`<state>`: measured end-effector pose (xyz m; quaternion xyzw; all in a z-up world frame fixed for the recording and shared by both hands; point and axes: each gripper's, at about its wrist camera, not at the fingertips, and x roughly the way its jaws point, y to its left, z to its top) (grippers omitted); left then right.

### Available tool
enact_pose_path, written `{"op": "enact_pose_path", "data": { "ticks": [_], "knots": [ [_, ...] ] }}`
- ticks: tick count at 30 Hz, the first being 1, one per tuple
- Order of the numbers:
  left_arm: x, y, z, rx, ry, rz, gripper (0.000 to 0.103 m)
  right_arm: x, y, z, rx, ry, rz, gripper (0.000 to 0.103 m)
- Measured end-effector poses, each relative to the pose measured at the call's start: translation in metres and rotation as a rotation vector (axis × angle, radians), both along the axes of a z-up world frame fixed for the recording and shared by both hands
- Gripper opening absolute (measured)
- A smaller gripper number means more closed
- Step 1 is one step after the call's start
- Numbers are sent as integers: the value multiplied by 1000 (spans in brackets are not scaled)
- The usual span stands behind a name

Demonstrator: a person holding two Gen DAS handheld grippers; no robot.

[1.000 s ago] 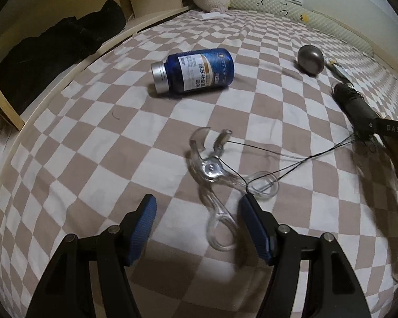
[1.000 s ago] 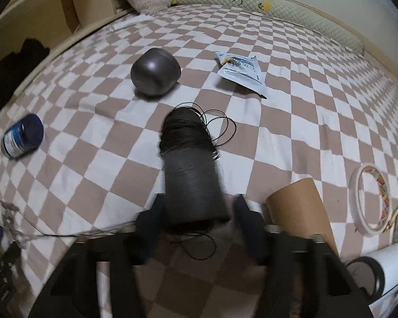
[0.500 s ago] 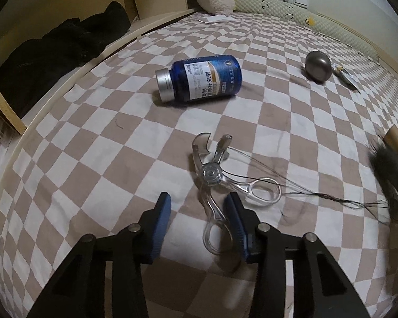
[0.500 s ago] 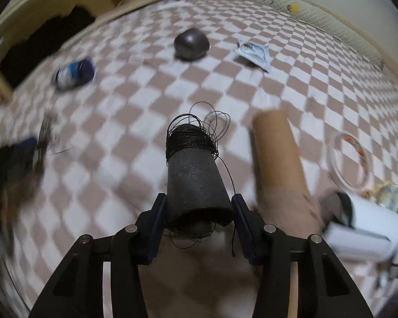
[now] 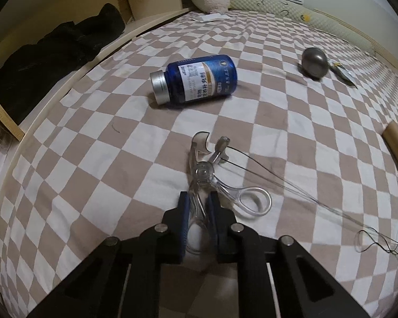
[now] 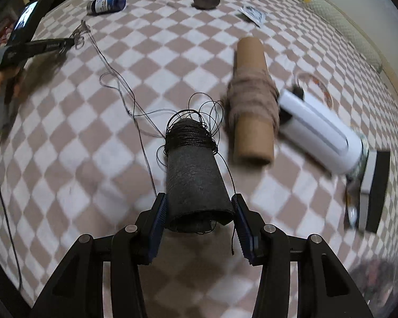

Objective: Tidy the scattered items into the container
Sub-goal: 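Grasp the black cable-wrapped cylinder with the right tool, then lift the clear clip with the left tool while the right tool lifts the black cylinder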

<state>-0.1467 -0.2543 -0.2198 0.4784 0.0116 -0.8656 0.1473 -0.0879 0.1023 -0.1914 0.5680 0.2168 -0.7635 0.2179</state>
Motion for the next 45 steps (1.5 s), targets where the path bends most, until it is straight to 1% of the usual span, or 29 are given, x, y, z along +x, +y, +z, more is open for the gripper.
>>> {"op": "enact_pose_path", "data": {
  "ticks": [4, 7, 10, 12, 15, 20, 22, 24, 26, 31, 33, 34, 39, 43, 45],
  "knots": [
    [12, 5, 4, 34, 0, -36, 14, 12, 14, 2, -14, -10, -33, 49],
    [24, 12, 14, 60, 16, -66, 14, 18, 23, 6, -32, -12, -58, 49],
    [35, 21, 26, 77, 35, -103, 9, 24, 31, 14, -41, -4, -68, 49],
    [41, 28, 32, 99, 37, -124, 9, 27, 37, 21, -48, 5, -72, 49],
    [50, 41, 34, 100, 26, -165, 9, 35, 57, 39, -62, 19, -80, 49],
    [67, 60, 37, 122, 7, -233, 9, 45, 59, 49, -75, 31, -81, 49],
    [77, 68, 37, 119, -1, -265, 9, 51, 64, 50, -77, 34, -87, 49],
    [86, 74, 37, 116, -10, -293, 9, 51, 59, 49, -80, 33, -101, 49],
    [97, 80, 37, 122, -19, -317, 9, 57, 42, 38, -78, 32, -114, 49],
    [115, 88, 46, 139, -19, -345, 9, 64, 53, 38, -56, 41, -116, 49],
    [122, 91, 53, 142, -9, -352, 6, 70, 56, 41, -50, 49, -114, 49],
    [125, 93, 57, 143, -2, -355, 1, 71, 58, 43, -53, 52, -116, 49],
    [134, 99, 69, 129, 14, -359, 1, 76, 68, 53, -70, 64, -136, 49],
    [136, 99, 63, 95, -16, -356, 1, 83, 74, 53, -67, 60, -143, 49],
    [137, 94, 56, 92, -41, -345, 1, 85, 75, 50, -58, 53, -138, 49]
  ]
}}
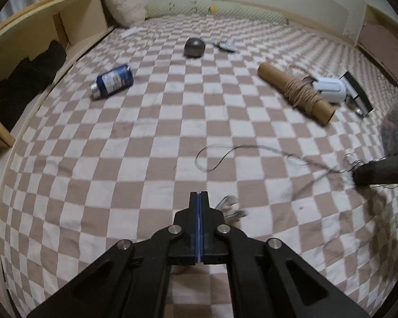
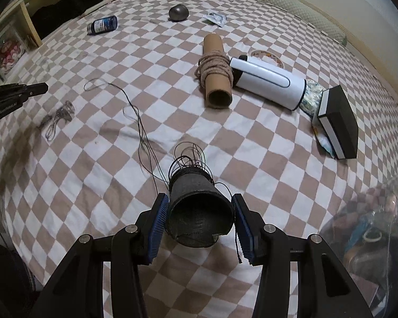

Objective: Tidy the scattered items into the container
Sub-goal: 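Lift the clear clip with the left tool while the right tool lifts the black cylinder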

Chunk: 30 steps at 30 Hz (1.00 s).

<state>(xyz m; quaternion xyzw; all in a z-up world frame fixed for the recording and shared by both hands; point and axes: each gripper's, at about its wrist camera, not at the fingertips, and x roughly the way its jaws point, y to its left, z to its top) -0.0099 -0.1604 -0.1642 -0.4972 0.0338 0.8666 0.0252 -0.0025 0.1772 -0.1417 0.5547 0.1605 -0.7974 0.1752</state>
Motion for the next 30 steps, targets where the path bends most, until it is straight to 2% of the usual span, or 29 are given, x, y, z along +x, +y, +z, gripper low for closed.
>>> {"op": "enact_pose_path", "data": {
  "ticks": [3, 4, 5, 6, 7, 15, 21, 24, 26, 28, 30],
  "knots": [
    [2, -5, -10, -7, -37, -11, 4, 2, 2, -4, 5, -14, 5, 49],
    [2, -4, -14, -8, -52, -26, 18, 3, 3, -5, 3, -19, 5, 49],
    [2, -3, -18, -9, -74, -45, 43, 3, 4, -6, -1, -24, 3, 49],
    [3, -2, -21, -14, -83, -56, 54, 2, 5, -7, -6, -30, 0, 49],
    [5, 0, -24, -22, -86, -68, 61, 1, 7, -8, -12, -40, -6, 49],
    [-3, 18, -41, -59, -119, -132, 61, -5, 17, -27, -52, -127, -35, 49],
    [-14, 29, -60, -147, -141, -171, 61, -12, 4, -42, -36, -133, -14, 49],
    [-11, 29, -62, -147, -130, -187, 59, -15, 0, -49, -24, -140, -4, 49],
    [-9, 28, -62, -132, -127, -200, 40, -16, -2, -57, -9, -158, 3, 49],
    [-8, 29, -62, -130, -125, -210, 30, -15, -1, -65, 6, -177, 7, 49],
    [-6, 31, -61, -141, -118, -219, 30, -14, 2, -72, 12, -197, 0, 49]
  ]
}}
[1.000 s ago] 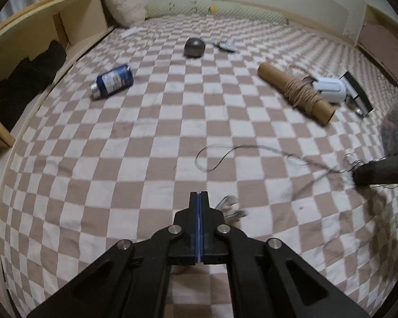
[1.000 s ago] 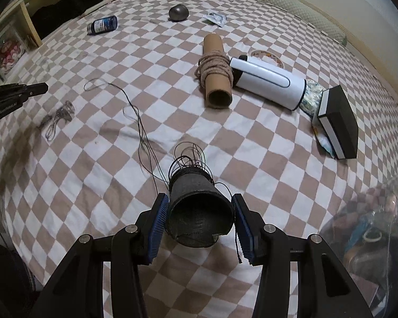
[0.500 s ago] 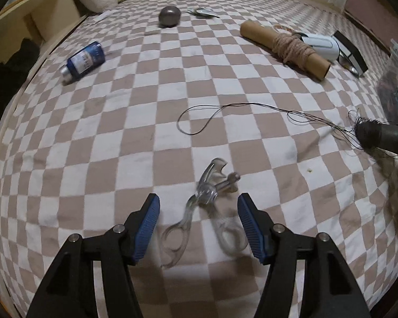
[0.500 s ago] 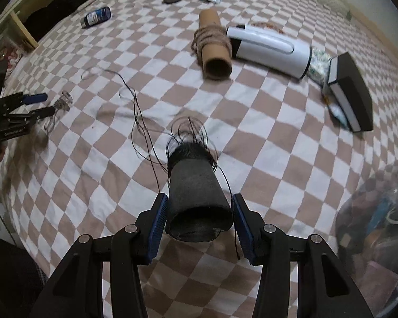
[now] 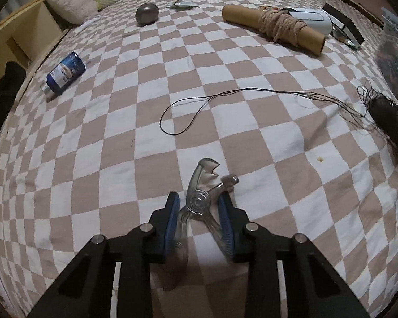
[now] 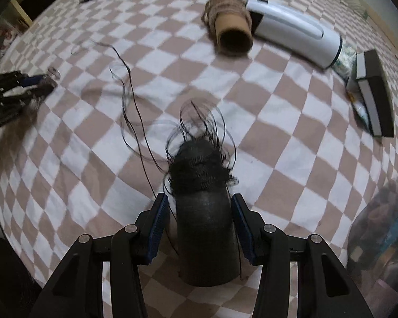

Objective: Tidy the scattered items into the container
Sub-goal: 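Lift the clear clip with the left tool while the right tool lifts the black cylinder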

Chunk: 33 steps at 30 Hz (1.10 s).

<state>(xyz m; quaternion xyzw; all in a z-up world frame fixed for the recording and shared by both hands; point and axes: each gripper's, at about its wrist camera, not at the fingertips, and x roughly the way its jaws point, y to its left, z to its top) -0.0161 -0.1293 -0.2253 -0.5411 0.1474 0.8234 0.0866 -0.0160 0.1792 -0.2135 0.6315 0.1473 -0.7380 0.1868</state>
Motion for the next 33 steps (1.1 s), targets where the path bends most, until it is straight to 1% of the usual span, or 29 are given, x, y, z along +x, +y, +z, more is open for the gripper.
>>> {"op": "enact_pose_path", "data": {
  "ticks": [2, 3, 9, 16, 21, 23, 25, 26, 28, 29, 31, 32, 33],
  "knots": [
    [2, 2, 1, -5, 6, -6, 30, 2, 3, -5, 6, -14, -5, 49],
    [2, 2, 2, -2, 9, -5, 29, 3, 4, -6, 7, -9, -5, 45],
    [11, 4, 13, 19, 30, 1, 28, 14, 8, 3, -2, 48, -3, 44],
    [17, 13, 43, 82, 81, -3, 27, 25, 18, 32, -51, 124, -26, 43],
    [19, 24, 64, 123, 106, -16, 27, 32, 27, 52, -73, 154, -45, 43],
    [20, 29, 72, 140, 110, -18, 27, 33, 27, 65, -86, 164, -58, 43],
    [20, 32, 78, 154, 112, -21, 27, 36, 27, 75, -93, 168, -67, 43],
    [22, 35, 82, 156, 113, -24, 27, 37, 26, 74, -73, 162, -66, 43],
    [26, 41, 89, 149, 122, -34, 27, 40, 29, 62, -27, 122, -59, 43],
    [28, 44, 92, 147, 126, -39, 27, 45, 33, 57, -21, 101, -54, 43],
    [32, 50, 100, 157, 135, -45, 27, 51, 41, 56, -27, 99, -50, 41],
    [34, 52, 104, 162, 139, -48, 27, 54, 46, 62, -40, 110, -62, 39],
    [36, 55, 107, 170, 141, -51, 27, 56, 51, 67, -53, 120, -74, 16]
  ]
}}
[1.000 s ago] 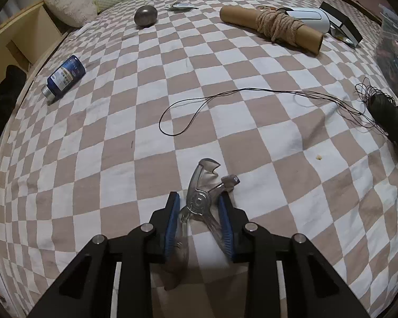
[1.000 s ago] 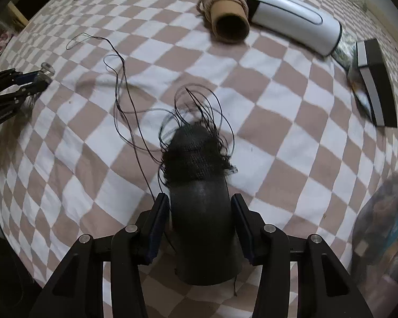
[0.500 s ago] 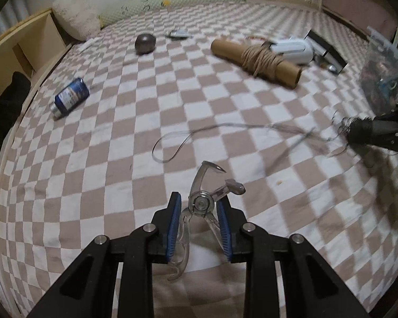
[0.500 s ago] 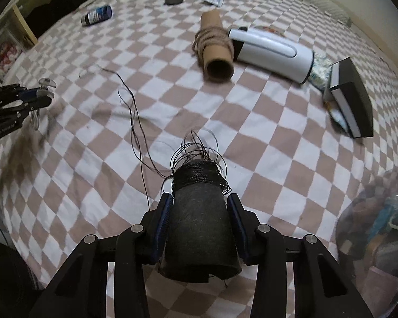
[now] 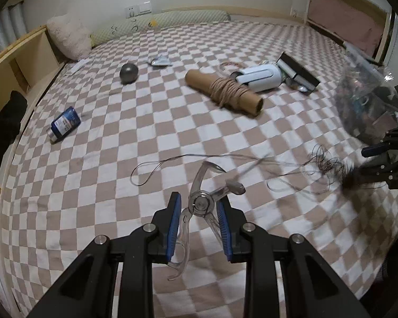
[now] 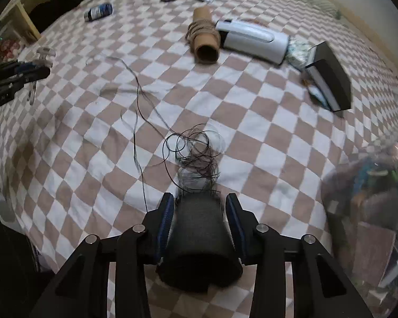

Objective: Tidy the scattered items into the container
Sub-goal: 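Lift the clear clip with the left tool while the right tool lifts the black cylinder, then carry the clip with the left tool while the right tool carries the cylinder toward the bin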

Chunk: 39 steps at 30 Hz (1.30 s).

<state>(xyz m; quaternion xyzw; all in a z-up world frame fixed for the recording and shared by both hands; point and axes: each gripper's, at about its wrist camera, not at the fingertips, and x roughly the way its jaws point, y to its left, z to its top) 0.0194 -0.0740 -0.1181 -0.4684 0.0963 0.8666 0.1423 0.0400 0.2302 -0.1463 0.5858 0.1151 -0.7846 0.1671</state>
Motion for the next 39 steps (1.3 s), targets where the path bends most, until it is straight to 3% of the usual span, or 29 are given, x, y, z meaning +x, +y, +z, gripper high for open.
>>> {"op": "enact_pose_path", "data": {
  "ticks": [1, 2, 7, 12, 25, 30, 35, 39],
  "knots": [
    [1, 4, 4, 7, 4, -5, 27, 2, 6, 5, -14, 9, -16, 0],
    [3, 10, 9, 13, 10, -14, 27, 4, 13, 11, -30, 16, -38, 0],
    [5, 37, 24, 24, 26, -54, 27, 16, 36, 23, -52, 47, -83, 0],
    [10, 65, 32, 40, 22, -105, 27, 30, 50, 6, -107, -24, -72, 0],
    [8, 96, 25, 37, -15, -154, 27, 64, 71, -34, -58, -122, -75, 0],
    [8, 100, 21, 25, -26, -164, 27, 66, 63, -4, 18, 80, -63, 0],
    [6, 104, 23, 18, -19, -161, 27, 65, 61, 1, 12, 73, -68, 0],
    [9, 109, 25, -4, -1, -163, 27, 64, 61, -8, 13, 18, -66, 0]
  ]
}}
